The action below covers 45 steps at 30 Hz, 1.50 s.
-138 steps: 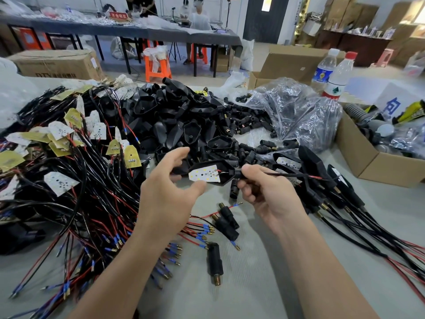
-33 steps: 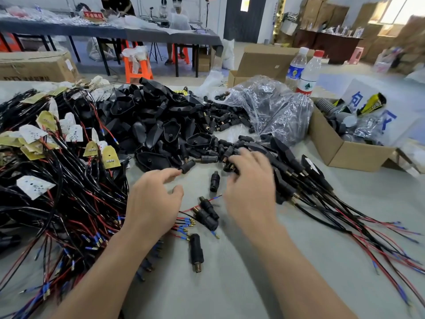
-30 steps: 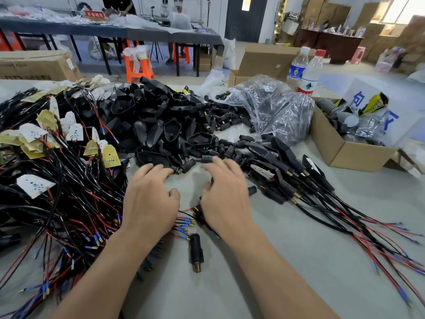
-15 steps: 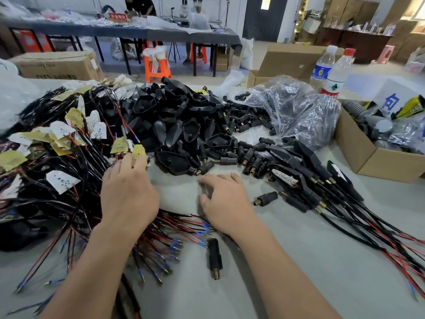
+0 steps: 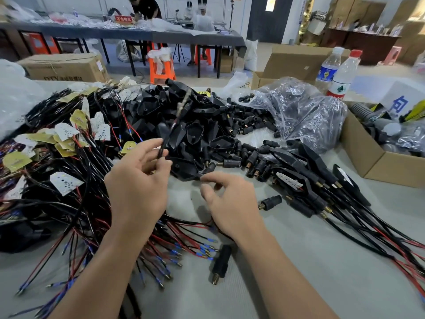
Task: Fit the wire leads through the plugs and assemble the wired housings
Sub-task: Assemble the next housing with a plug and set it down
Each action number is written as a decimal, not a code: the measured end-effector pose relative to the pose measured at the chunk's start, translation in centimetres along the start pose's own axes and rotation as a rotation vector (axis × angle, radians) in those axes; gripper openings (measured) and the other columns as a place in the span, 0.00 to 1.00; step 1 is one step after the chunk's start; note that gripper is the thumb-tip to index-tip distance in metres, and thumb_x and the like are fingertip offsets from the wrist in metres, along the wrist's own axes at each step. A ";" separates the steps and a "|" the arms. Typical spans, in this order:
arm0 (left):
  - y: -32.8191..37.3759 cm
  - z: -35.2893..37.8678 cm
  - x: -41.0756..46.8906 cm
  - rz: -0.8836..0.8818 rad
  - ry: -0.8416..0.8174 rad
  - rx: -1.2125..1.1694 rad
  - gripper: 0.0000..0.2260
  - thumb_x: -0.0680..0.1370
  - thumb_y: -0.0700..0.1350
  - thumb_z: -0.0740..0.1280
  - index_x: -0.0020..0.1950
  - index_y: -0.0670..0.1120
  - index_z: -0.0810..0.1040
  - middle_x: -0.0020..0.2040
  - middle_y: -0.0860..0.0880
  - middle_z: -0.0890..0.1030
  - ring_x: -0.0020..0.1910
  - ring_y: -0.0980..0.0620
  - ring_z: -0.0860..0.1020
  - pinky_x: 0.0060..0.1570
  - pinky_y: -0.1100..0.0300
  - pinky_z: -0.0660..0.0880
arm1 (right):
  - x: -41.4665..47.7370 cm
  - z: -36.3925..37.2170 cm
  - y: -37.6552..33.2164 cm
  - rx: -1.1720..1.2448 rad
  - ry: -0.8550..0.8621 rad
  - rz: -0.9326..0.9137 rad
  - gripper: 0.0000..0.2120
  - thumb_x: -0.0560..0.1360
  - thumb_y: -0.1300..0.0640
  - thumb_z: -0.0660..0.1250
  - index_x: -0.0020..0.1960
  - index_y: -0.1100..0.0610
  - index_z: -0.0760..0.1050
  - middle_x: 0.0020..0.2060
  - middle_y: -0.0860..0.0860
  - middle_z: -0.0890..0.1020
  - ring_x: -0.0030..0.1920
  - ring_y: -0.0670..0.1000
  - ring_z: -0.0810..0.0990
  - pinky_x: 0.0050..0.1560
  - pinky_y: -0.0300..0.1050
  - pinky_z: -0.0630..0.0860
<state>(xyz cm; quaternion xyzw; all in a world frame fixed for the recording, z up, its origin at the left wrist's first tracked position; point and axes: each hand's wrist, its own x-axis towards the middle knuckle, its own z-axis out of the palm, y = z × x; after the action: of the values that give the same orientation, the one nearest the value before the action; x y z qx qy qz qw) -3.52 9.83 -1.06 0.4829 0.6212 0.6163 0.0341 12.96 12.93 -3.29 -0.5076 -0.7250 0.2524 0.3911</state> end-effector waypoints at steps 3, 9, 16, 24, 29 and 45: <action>0.8 0.8 -0.2 -0.260 -0.080 -0.390 0.13 0.80 0.33 0.69 0.57 0.50 0.83 0.45 0.52 0.88 0.47 0.54 0.87 0.44 0.61 0.83 | -0.8 -0.3 -1.7 0.288 -0.177 0.022 0.09 0.74 0.47 0.69 0.43 0.50 0.84 0.25 0.40 0.76 0.27 0.42 0.73 0.30 0.37 0.68; 1.7 1.5 0.1 -0.714 -0.009 -0.991 0.12 0.82 0.32 0.64 0.64 0.41 0.79 0.45 0.45 0.88 0.49 0.50 0.87 0.44 0.64 0.82 | -2.4 1.2 -3.0 0.233 -0.294 0.032 0.06 0.70 0.50 0.74 0.40 0.51 0.80 0.26 0.49 0.79 0.25 0.43 0.70 0.30 0.42 0.69; 0.3 1.6 0.7 -0.868 -0.306 -0.977 0.15 0.87 0.46 0.58 0.59 0.41 0.81 0.55 0.44 0.87 0.55 0.51 0.86 0.45 0.62 0.83 | -1.3 0.9 -2.2 0.177 -0.050 0.049 0.05 0.74 0.50 0.71 0.42 0.50 0.77 0.25 0.44 0.74 0.27 0.43 0.70 0.29 0.35 0.63; -2.2 4.4 -2.3 0.029 -0.673 0.686 0.25 0.81 0.50 0.60 0.78 0.47 0.66 0.75 0.49 0.70 0.74 0.49 0.66 0.72 0.52 0.63 | 0.9 -2.3 0.2 0.676 0.354 0.233 0.10 0.78 0.56 0.63 0.39 0.54 0.75 0.31 0.49 0.79 0.31 0.48 0.72 0.29 0.40 0.68; -1.9 3.7 -2.1 0.150 -0.503 0.550 0.04 0.77 0.44 0.69 0.50 0.50 0.83 0.46 0.55 0.76 0.52 0.50 0.74 0.45 0.60 0.64 | 1.7 -3.8 0.7 0.918 0.303 0.323 0.13 0.83 0.63 0.57 0.40 0.57 0.71 0.33 0.56 0.84 0.24 0.50 0.74 0.22 0.39 0.65; 0.3 2.4 -2.6 0.327 -0.320 0.250 0.17 0.63 0.23 0.67 0.35 0.45 0.79 0.64 0.46 0.82 0.66 0.49 0.72 0.68 0.76 0.56 | 0.7 -2.1 0.2 0.821 -0.248 0.366 0.12 0.83 0.61 0.63 0.45 0.66 0.78 0.31 0.57 0.78 0.23 0.48 0.70 0.22 0.38 0.62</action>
<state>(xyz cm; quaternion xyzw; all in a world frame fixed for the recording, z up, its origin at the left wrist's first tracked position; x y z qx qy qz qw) -0.46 9.91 -2.84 0.6688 0.5930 0.4476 -0.0280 14.68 13.58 -2.06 -0.3966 -0.5049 0.6420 0.4190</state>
